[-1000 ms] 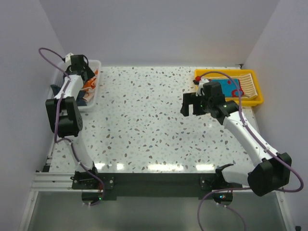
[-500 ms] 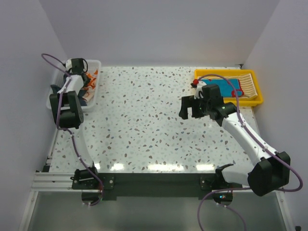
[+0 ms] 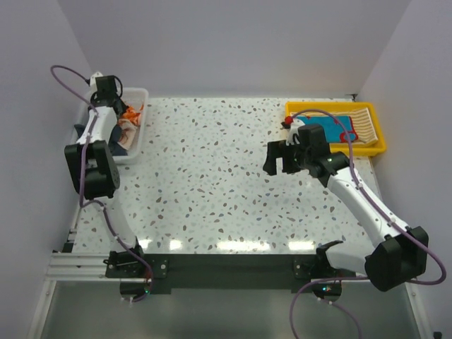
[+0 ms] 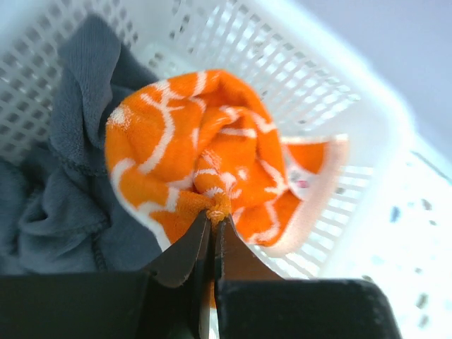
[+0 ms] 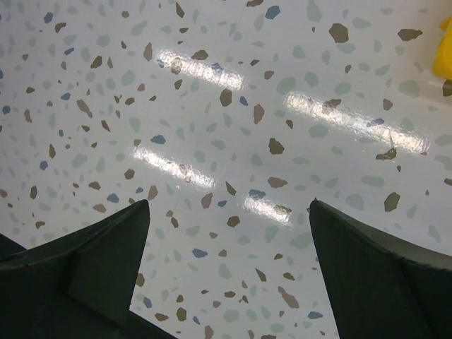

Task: Fold and stack the towels
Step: Grab crumpled towel, then move the towel to the center of the board

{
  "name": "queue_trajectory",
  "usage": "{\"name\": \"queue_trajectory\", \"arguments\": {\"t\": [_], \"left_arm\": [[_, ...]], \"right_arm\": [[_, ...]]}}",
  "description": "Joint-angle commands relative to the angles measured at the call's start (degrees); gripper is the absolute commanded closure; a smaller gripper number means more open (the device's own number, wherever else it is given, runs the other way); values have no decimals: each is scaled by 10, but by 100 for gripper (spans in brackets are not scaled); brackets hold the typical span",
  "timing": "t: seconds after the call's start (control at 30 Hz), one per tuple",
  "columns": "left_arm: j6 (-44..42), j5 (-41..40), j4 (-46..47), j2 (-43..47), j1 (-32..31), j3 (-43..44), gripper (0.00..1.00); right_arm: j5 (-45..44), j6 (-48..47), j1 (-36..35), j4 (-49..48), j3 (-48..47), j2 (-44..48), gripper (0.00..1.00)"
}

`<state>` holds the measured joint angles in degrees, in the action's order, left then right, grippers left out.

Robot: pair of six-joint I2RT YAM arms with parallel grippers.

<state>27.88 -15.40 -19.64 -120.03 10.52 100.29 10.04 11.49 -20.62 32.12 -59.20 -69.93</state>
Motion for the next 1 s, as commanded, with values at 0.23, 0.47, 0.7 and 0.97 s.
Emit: {"name": "queue_trajectory", "arguments": {"t": [0.23,0.47,0.7,0.97], "left_arm": [[-27,77,-102,181,-118,161,100],[9,151,-90,282,-229,137,100],[51,269,-25,424,-326,-146,100],[115,287,78,595,-575,-523,56]], "right_arm": [[-23,-7,-3,0,-33,36,1],[-30,-7,-3,1,-36,59,1],[-21,-5,-3,-5,-22,70,1],[-6,-2,-3,-14,0,45,2]]}}
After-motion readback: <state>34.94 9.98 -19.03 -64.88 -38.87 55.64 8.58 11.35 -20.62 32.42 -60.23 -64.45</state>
